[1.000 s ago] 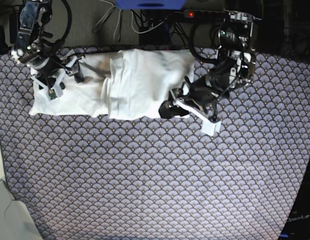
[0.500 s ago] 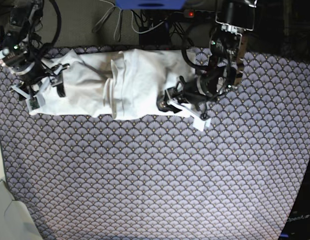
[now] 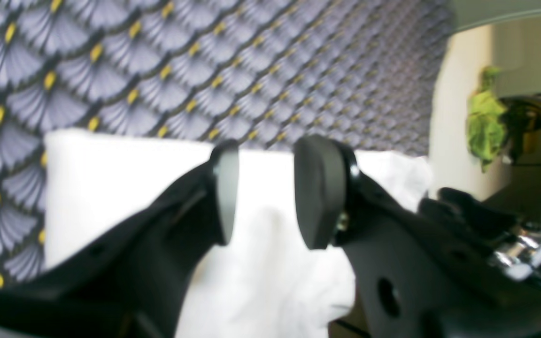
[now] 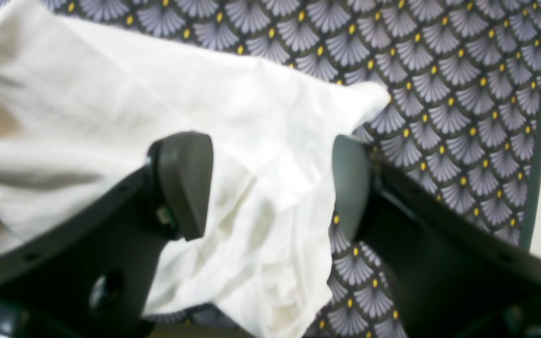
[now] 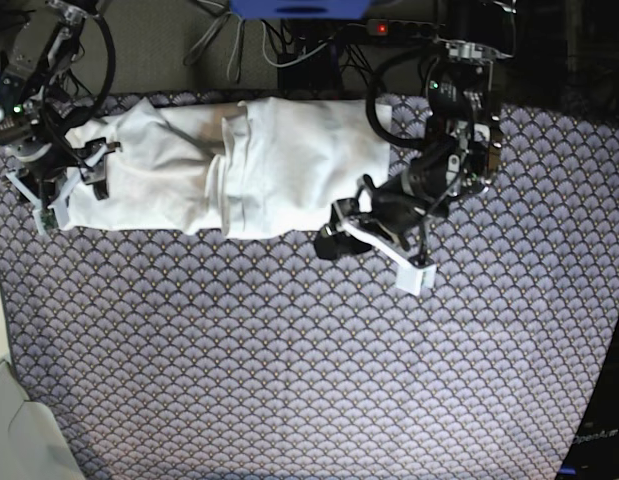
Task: Fold the T-shirt properly
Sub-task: 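Release the left gripper and lift it away from the folded shirt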
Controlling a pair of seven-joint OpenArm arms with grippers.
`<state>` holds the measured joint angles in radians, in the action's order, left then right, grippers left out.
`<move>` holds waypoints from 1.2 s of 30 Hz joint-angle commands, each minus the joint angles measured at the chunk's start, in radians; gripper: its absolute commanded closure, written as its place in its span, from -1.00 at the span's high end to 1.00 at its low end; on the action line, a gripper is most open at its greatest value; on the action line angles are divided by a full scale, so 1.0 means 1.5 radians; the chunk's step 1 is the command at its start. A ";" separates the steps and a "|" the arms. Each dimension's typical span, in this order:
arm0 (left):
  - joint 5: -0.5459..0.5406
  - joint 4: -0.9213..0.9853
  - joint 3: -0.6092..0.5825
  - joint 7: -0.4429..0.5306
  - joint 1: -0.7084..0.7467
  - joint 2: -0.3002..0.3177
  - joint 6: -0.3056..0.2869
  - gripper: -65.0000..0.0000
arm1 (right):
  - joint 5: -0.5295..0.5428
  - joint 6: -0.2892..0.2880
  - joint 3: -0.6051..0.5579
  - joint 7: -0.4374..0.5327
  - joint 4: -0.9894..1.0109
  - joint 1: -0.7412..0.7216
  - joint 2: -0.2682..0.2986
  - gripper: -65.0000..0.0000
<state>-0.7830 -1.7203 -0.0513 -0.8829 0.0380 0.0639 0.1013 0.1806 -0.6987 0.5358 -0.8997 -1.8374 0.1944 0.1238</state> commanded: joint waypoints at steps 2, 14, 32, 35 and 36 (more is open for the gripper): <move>-0.009 -0.036 0.001 0.009 -0.008 0.002 -0.008 -0.28 | 0.005 0.000 0.002 0.007 -0.011 -0.002 0.008 0.27; -0.009 -0.046 0.103 0.009 0.052 0.013 -0.009 -0.28 | 0.003 0.000 0.066 0.008 0.131 -0.052 0.040 0.27; -0.005 -0.046 0.215 0.003 0.106 0.014 -0.005 -0.28 | 0.006 0.000 0.066 0.010 0.286 -0.094 0.067 0.27; -0.002 -0.045 0.224 0.003 0.111 0.014 -0.005 -0.28 | 0.006 0.000 0.066 0.010 0.287 -0.094 0.064 0.26; -0.002 -0.044 0.224 0.003 0.112 0.014 -0.005 -0.28 | 0.006 0.000 0.066 0.010 0.287 -0.094 0.064 0.26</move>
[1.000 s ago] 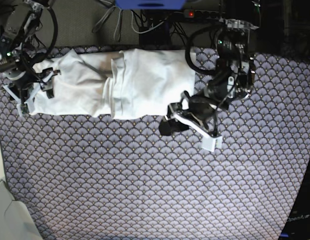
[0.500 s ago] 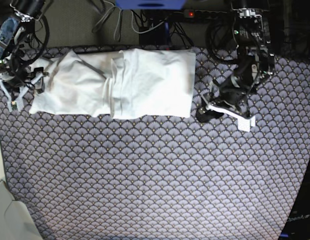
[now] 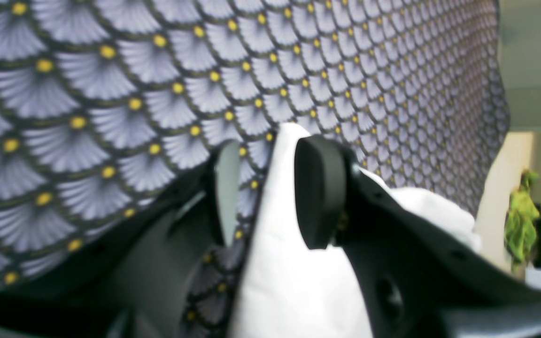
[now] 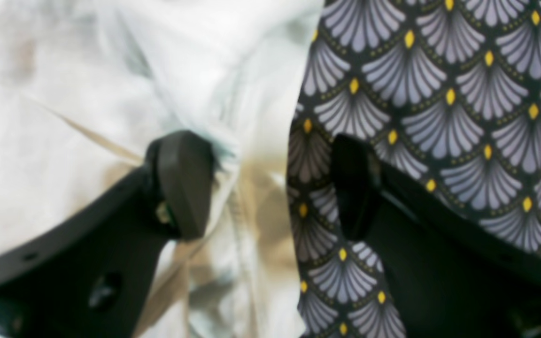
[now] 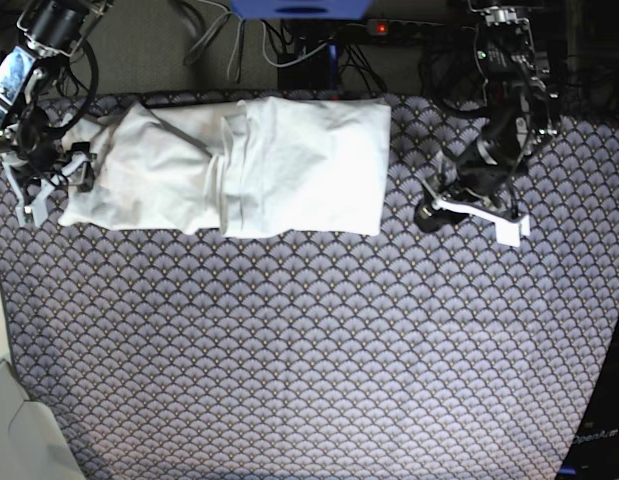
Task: Fold the T-shirt properly
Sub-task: 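Release the left gripper and lift it away from the folded shirt, then grasp the end of the white strip with the right gripper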
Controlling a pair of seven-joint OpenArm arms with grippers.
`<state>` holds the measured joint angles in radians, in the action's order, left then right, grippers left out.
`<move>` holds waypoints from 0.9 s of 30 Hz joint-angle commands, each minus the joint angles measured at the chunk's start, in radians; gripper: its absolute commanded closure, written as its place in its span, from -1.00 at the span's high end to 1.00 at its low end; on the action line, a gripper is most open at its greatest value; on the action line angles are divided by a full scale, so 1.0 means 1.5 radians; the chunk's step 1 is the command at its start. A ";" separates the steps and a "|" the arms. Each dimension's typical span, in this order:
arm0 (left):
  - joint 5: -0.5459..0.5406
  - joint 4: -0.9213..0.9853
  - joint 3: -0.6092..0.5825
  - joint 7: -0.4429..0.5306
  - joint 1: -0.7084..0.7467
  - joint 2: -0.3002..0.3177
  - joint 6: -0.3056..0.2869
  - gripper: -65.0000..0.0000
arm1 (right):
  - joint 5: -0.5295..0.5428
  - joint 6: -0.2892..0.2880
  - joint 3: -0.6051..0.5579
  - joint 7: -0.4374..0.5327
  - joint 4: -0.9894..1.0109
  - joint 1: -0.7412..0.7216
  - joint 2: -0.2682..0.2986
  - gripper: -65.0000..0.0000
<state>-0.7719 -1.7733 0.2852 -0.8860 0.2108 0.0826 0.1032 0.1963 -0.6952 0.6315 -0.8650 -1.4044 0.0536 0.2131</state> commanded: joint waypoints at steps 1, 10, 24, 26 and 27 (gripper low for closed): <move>-0.010 -0.005 0.000 0.005 -0.003 0.002 -0.007 -0.28 | -0.005 -0.002 0.002 -0.013 -0.001 0.000 0.004 0.26; -0.013 0.013 -0.002 0.005 -0.001 0.002 -0.009 -0.28 | -0.003 -0.002 0.005 -0.015 0.000 0.000 -0.005 0.25; -0.014 0.013 -0.001 0.005 0.000 0.002 -0.009 -0.28 | -0.009 -0.002 -0.039 -0.021 0.000 0.008 0.005 0.26; -0.012 0.013 -0.001 0.005 0.000 0.002 -0.009 -0.28 | -0.009 -0.002 -0.040 -0.021 0.001 0.008 0.010 0.27; -0.011 0.013 -0.001 0.005 0.001 0.002 -0.009 -0.28 | -0.008 -0.002 -0.040 -0.021 0.003 0.008 0.010 0.27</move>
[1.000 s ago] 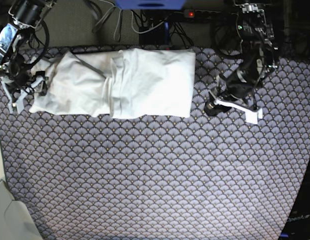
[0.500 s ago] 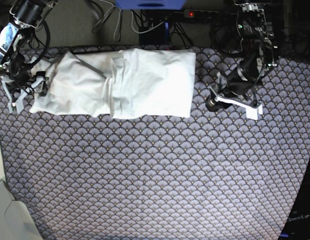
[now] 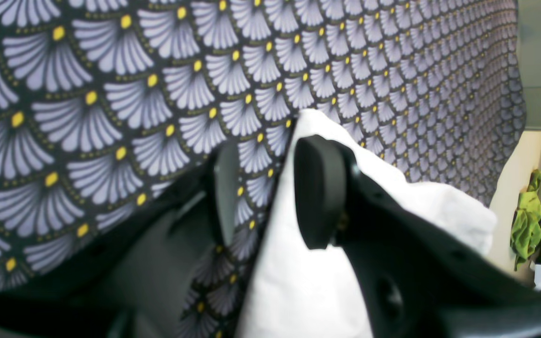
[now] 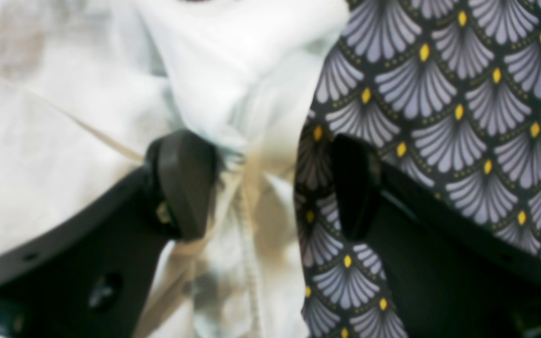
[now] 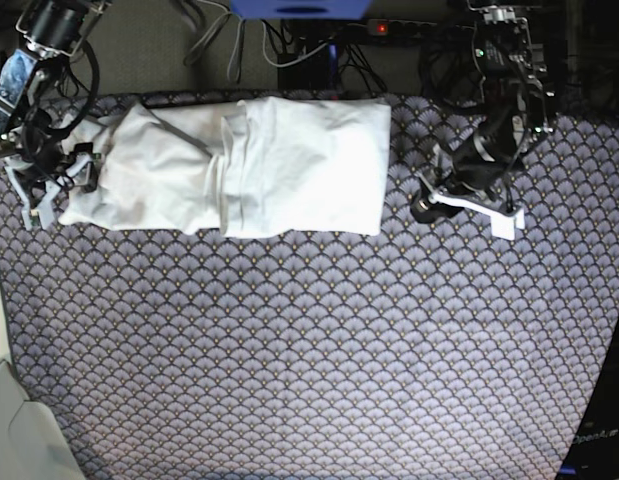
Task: Fold the T-shirt properly
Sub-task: 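Grasp the end of the white strip with the right gripper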
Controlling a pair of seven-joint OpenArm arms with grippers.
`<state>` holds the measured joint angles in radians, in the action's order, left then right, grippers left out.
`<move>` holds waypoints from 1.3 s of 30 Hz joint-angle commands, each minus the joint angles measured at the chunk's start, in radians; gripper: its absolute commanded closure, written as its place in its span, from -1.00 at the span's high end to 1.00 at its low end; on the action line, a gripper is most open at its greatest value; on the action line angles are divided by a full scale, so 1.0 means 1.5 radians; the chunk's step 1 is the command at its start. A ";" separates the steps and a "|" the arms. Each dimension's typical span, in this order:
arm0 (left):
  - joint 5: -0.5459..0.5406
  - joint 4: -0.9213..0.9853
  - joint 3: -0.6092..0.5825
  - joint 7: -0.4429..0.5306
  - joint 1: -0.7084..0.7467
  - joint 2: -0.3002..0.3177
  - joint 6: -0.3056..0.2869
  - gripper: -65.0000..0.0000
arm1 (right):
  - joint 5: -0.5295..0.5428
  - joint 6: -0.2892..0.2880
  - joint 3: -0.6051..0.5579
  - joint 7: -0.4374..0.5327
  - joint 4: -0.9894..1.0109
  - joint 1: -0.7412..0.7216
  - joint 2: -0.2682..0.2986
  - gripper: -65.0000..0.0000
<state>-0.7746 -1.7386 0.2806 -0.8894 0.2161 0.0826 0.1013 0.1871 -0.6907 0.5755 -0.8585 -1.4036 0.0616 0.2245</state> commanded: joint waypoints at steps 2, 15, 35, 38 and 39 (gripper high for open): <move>-0.008 -0.011 0.002 0.007 -0.002 0.002 -0.008 -0.28 | 0.002 -0.005 -0.005 -0.026 0.026 0.002 0.005 0.27; -0.008 -0.011 0.002 0.007 -0.002 0.002 -0.008 -0.28 | 0.003 -0.005 -0.004 -0.026 0.060 -0.002 0.000 -0.19; -0.007 0.047 -0.001 0.007 -0.008 0.018 -0.005 -0.28 | -0.001 -0.005 -0.004 -0.026 -0.100 0.019 -0.022 -0.96; -0.008 0.047 -0.002 0.007 -0.004 0.018 -0.007 -0.28 | -0.001 -0.005 -0.004 -0.026 -0.143 0.026 -0.027 -0.96; -0.008 0.047 -0.002 0.007 -0.004 0.018 -0.007 -0.28 | -0.001 -0.005 -0.004 -0.026 -0.154 0.030 -0.034 -0.96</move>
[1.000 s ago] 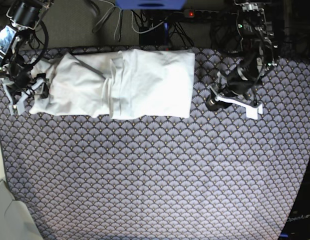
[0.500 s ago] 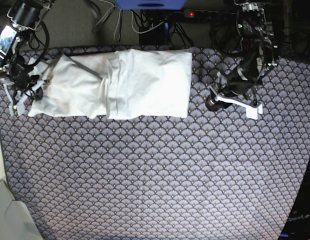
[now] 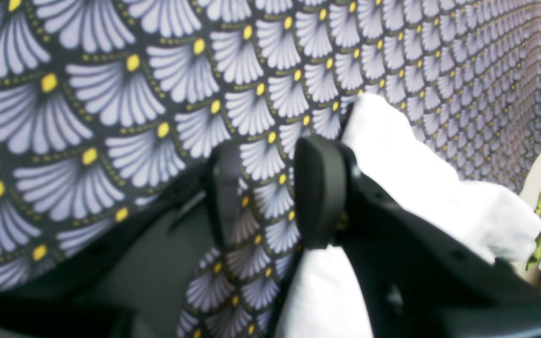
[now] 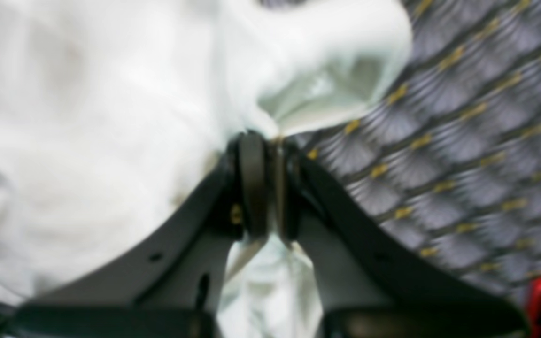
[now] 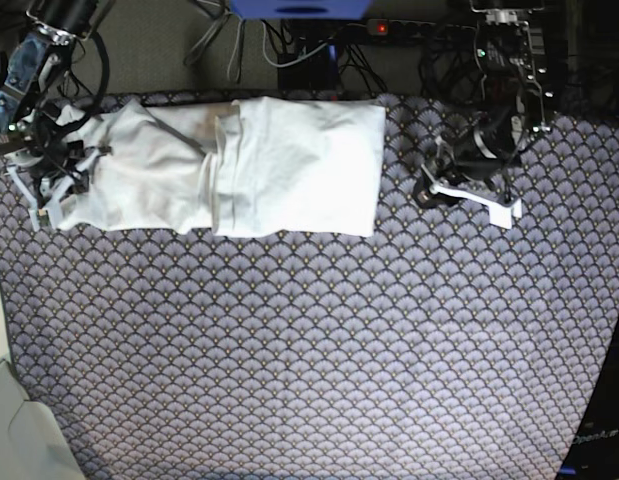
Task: Fold the T-shirt properly
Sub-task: 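Grasp the end of the white strip with the right gripper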
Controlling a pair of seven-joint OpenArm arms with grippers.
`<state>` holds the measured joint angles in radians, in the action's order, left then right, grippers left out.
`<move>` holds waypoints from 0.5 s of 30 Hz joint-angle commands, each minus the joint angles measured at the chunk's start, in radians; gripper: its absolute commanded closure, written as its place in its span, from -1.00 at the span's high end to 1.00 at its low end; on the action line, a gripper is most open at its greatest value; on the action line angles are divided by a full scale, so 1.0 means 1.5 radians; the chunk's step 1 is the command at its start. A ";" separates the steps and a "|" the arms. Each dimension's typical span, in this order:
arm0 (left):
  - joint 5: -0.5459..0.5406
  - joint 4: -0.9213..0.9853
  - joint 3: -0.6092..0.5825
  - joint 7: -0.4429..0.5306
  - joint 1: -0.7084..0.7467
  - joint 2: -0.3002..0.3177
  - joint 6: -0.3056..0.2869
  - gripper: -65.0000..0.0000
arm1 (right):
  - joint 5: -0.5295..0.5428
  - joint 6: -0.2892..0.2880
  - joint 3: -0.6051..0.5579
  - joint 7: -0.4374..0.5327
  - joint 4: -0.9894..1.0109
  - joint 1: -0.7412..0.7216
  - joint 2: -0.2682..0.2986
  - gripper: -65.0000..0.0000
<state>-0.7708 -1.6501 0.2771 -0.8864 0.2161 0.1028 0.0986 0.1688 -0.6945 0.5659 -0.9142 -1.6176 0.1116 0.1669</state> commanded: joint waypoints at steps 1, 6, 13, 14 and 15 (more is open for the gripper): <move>-0.010 -0.012 0.000 0.005 -0.004 0.005 -0.005 -0.28 | 0.011 -0.002 0.003 0.012 -0.023 -0.003 0.004 -0.96; -0.010 -0.012 0.000 0.005 -0.004 0.005 -0.005 -0.28 | 0.012 -0.002 0.002 0.012 -0.069 -0.002 -0.008 -0.96; -0.010 -0.012 0.004 0.005 -0.002 0.006 -0.005 -0.28 | 0.015 -0.002 0.001 0.012 -0.169 0.022 -0.042 -0.96; -0.010 -0.013 0.004 0.005 -0.002 0.006 -0.005 -0.28 | 0.015 -0.002 0.001 0.012 -0.183 0.026 -0.050 -0.96; -0.010 -0.015 0.004 0.005 -0.002 0.006 -0.005 -0.28 | 0.015 -0.002 0.000 0.012 -0.199 0.035 -0.057 -0.96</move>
<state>-0.7712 -1.6512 0.2806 -0.8867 0.2214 0.1043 0.1013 0.1761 -0.6991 0.5602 -0.9245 -1.8927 0.1669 0.0700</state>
